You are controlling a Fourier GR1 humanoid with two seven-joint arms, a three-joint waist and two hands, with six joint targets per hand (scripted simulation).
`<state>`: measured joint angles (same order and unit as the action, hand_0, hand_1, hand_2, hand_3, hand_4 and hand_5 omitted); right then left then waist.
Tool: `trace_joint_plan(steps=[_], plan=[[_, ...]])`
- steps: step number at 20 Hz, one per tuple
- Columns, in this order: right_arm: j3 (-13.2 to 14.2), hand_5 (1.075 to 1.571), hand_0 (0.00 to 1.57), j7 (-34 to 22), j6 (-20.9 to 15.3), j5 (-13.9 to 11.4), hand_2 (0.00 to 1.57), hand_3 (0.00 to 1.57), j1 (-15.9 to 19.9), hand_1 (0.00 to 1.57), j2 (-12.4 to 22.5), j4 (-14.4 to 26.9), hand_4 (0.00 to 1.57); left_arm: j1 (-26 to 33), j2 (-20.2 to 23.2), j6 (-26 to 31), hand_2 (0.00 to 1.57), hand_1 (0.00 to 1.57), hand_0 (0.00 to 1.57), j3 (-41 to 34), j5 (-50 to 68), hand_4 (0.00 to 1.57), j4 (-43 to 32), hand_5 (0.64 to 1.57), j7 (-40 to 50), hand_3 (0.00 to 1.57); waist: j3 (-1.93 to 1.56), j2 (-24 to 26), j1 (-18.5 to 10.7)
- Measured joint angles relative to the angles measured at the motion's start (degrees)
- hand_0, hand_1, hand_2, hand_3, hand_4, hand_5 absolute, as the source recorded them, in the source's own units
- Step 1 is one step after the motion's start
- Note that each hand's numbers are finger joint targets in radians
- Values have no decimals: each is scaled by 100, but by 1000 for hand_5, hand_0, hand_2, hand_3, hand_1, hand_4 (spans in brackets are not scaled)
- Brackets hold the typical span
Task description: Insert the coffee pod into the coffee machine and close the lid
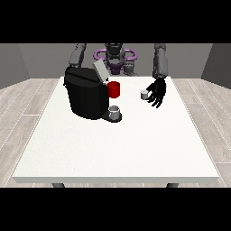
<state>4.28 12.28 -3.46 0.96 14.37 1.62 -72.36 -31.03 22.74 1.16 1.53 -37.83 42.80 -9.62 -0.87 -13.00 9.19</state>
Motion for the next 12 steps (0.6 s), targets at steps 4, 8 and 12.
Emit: trace_joint_plan(steps=[4, 8, 12], plan=[[94, 1571, 0, 104, 50, 65, 0, 0, -66, 0, 45, 192, 418, 22, -163, 73, 1313, 1255, 1255, 112, -100, 64, 25, 1571, 52, 1208, 16, 142, -48], [184, 1571, 0, 117, 94, 133, 0, 0, -31, 0, 117, 332, 397, 9, -313, -27, 1250, 1138, 1138, 169, -242, 424, -28, 1571, 50, 1167, 28, 223, -110], [189, 1571, 0, 107, 164, 204, 0, 0, -88, 0, 135, 287, 314, 4, -357, -135, 1523, 1557, 1557, 117, -265, 706, -134, 1571, -253, 1427, 39, 269, -87]])
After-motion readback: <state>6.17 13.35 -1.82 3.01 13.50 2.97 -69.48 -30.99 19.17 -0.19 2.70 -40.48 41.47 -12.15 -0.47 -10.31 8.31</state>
